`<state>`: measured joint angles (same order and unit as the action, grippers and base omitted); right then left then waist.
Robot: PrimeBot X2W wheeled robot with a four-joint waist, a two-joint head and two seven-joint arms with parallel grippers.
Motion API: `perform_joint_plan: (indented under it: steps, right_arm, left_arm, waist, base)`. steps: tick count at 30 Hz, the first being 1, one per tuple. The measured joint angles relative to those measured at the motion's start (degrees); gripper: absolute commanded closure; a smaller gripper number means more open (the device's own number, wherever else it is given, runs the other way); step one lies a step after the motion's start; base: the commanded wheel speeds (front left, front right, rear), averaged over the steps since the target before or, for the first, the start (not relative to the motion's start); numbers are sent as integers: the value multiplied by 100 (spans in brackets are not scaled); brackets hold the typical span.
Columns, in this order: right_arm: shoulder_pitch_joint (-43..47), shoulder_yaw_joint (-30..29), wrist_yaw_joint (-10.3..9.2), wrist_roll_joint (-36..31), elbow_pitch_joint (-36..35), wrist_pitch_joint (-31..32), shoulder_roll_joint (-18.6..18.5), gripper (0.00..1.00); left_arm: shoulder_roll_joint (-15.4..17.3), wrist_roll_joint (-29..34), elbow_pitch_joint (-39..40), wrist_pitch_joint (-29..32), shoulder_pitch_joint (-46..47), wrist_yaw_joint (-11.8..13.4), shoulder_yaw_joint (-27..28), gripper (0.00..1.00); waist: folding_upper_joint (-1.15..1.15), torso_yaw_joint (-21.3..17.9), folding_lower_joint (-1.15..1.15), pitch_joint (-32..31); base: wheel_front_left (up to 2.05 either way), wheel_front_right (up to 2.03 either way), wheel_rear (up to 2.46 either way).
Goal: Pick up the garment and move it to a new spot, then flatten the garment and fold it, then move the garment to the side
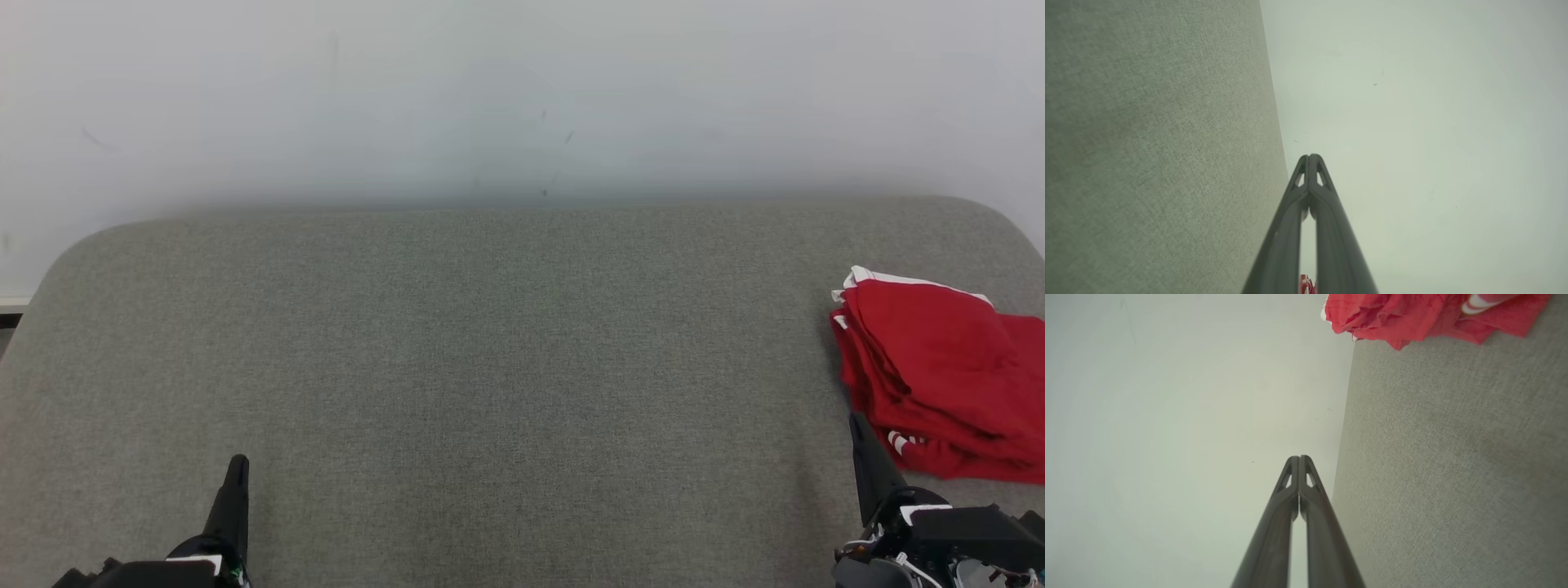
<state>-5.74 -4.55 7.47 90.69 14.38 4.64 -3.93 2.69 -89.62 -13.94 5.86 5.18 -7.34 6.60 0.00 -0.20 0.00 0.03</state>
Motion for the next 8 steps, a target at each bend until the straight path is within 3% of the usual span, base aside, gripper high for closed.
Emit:
perform_joint_plan:
  steps: [8]
  right_arm:
    - [-18,-70,0,268,-45,89,5,100]
  left_arm:
    - [3,-265,-10,74,77,-5,-12,100]
  waist:
    - [0,20,-1,15]
  base:
    - [0,0,0]
